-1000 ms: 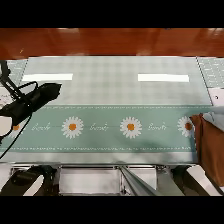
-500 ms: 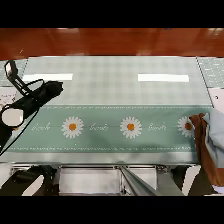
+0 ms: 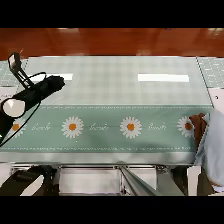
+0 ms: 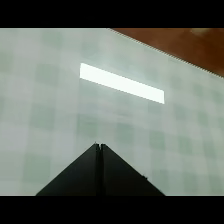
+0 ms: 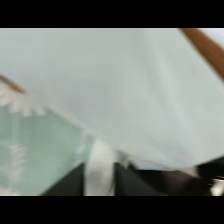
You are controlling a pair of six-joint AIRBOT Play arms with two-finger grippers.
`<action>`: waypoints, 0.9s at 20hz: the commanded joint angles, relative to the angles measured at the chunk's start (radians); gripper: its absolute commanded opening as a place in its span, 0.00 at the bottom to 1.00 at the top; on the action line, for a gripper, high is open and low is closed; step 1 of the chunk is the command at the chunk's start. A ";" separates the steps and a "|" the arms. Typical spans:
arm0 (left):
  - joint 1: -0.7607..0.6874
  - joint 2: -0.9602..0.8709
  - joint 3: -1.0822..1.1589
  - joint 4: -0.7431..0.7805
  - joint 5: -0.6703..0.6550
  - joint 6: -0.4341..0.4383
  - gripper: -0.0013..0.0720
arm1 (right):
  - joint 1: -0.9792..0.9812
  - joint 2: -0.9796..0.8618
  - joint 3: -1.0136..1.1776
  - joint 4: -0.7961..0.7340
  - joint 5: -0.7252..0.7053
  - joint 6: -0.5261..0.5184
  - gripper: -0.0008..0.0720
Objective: Fold the shirts.
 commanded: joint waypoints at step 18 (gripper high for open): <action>-0.084 -0.525 0.650 0.295 -0.948 -0.147 0.04 | 1.506 -0.813 0.589 -0.296 -0.310 0.074 0.05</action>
